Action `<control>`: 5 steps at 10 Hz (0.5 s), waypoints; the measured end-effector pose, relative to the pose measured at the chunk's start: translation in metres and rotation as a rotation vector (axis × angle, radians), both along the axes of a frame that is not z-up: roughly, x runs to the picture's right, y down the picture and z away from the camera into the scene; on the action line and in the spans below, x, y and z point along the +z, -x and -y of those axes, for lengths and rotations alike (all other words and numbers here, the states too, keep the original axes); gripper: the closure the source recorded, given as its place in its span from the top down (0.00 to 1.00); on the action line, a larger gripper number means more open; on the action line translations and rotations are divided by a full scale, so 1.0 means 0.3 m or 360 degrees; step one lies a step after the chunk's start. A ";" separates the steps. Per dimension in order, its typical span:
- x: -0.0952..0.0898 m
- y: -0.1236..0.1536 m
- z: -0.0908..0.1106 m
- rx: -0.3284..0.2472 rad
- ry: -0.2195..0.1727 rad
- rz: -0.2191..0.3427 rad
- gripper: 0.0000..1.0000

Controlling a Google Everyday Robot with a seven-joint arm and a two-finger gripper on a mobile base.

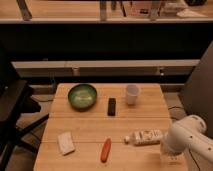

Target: Place the bottle in the ceramic bowl

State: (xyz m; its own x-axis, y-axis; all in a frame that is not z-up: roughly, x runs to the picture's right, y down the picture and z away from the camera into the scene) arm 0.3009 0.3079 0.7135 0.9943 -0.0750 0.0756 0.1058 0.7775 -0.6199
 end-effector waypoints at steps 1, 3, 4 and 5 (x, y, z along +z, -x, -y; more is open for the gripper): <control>-0.003 0.001 0.011 -0.0007 -0.0024 0.0005 0.23; -0.032 0.012 0.070 -0.0007 -0.0066 0.0046 0.41; -0.065 0.024 0.130 -0.0011 -0.0107 0.0072 0.53; -0.095 0.031 0.175 -0.0021 -0.0132 0.0087 0.62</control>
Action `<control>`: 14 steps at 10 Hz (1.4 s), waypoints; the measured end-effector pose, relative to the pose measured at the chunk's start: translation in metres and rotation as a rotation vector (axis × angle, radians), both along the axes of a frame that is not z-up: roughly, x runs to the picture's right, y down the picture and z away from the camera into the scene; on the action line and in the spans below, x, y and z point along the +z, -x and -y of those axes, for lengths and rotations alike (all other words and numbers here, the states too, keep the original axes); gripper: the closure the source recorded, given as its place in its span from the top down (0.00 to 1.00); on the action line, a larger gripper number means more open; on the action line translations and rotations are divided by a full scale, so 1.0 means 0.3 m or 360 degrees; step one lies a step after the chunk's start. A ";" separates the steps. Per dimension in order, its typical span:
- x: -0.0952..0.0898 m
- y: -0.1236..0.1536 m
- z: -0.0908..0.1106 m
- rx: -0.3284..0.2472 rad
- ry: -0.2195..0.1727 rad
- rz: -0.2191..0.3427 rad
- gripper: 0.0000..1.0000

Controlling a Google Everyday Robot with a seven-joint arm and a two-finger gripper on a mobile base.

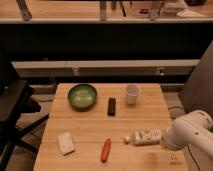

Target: Place the bottle in the ceramic bowl

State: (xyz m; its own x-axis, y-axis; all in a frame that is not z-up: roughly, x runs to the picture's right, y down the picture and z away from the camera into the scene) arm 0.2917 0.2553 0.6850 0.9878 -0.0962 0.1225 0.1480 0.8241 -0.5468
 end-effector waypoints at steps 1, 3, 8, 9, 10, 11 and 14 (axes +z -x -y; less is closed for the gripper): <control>-0.023 0.008 0.040 -0.0016 -0.0024 0.0015 0.73; -0.027 0.035 0.096 -0.0056 -0.0051 0.0055 0.80; 0.153 0.135 0.099 -0.0156 0.0051 0.0063 0.80; 0.208 0.135 0.076 -0.0157 0.0092 0.0048 0.80; 0.252 0.132 0.054 -0.0149 0.0125 0.0040 0.80; 0.284 0.125 0.035 -0.0140 0.0148 0.0038 0.80; 0.360 0.118 -0.037 -0.0137 0.0167 0.0051 0.80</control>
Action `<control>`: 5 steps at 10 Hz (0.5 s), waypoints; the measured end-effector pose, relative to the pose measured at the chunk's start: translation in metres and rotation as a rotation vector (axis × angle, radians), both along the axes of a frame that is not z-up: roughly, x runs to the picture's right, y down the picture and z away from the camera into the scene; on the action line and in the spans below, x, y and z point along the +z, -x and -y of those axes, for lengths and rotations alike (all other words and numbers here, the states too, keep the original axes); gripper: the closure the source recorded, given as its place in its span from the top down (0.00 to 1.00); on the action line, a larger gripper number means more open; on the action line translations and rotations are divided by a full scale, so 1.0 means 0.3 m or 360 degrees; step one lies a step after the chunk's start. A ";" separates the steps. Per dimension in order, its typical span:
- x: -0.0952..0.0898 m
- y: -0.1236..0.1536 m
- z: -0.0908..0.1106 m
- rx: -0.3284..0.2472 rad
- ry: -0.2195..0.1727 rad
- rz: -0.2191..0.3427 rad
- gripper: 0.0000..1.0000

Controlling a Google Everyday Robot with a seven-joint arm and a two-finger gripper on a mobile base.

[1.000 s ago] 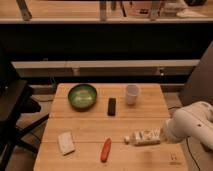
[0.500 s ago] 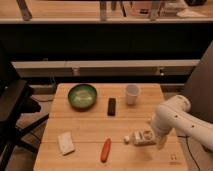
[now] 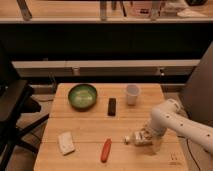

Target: Place the bottle in the ceramic bowl

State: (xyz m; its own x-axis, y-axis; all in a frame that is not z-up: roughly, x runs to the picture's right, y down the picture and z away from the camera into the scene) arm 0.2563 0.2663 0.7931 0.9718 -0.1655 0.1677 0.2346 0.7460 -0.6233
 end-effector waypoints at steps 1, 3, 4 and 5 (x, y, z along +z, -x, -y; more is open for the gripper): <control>-0.005 -0.012 -0.006 0.0005 -0.0010 -0.0011 0.80; -0.038 -0.014 0.025 0.0014 -0.0025 -0.0012 0.76; -0.061 -0.024 0.036 0.0017 -0.0014 -0.0018 0.67; -0.069 -0.029 0.037 0.0019 -0.0007 -0.0018 0.57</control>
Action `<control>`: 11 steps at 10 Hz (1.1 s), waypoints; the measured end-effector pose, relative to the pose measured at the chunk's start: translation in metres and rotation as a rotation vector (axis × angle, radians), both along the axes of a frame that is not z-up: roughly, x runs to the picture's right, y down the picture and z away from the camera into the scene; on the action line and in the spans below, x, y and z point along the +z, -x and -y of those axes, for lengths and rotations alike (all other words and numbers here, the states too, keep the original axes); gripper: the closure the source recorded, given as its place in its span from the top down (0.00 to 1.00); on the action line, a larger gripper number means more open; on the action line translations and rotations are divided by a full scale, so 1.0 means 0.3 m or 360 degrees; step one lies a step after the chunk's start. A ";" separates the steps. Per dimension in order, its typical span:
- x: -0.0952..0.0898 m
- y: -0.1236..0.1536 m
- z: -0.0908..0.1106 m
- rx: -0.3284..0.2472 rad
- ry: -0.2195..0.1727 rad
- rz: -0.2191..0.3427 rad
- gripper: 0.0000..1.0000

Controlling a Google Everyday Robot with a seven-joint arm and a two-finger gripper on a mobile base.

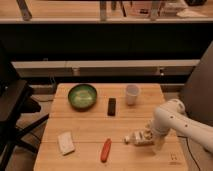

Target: Place the bottle in the ceramic bowl

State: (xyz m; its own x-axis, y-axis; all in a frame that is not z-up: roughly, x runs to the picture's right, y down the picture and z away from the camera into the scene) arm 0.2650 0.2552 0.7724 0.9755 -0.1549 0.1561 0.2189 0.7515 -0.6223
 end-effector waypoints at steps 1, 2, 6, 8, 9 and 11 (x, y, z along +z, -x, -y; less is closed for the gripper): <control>0.004 0.000 -0.008 -0.0001 0.0004 0.0003 0.45; 0.021 0.003 -0.022 0.0003 0.0002 0.0005 0.35; 0.032 -0.008 -0.032 0.0003 -0.0010 -0.0004 0.02; 0.001 -0.018 0.019 -0.0001 -0.0018 0.0003 0.01; -0.016 -0.020 0.044 -0.0004 -0.0019 0.0004 0.01; -0.015 -0.019 0.057 -0.0016 -0.0027 0.0009 0.01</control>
State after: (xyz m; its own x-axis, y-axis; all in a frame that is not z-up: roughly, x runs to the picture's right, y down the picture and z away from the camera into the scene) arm 0.2708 0.2379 0.7679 0.9730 -0.1674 0.1590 0.2301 0.7598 -0.6081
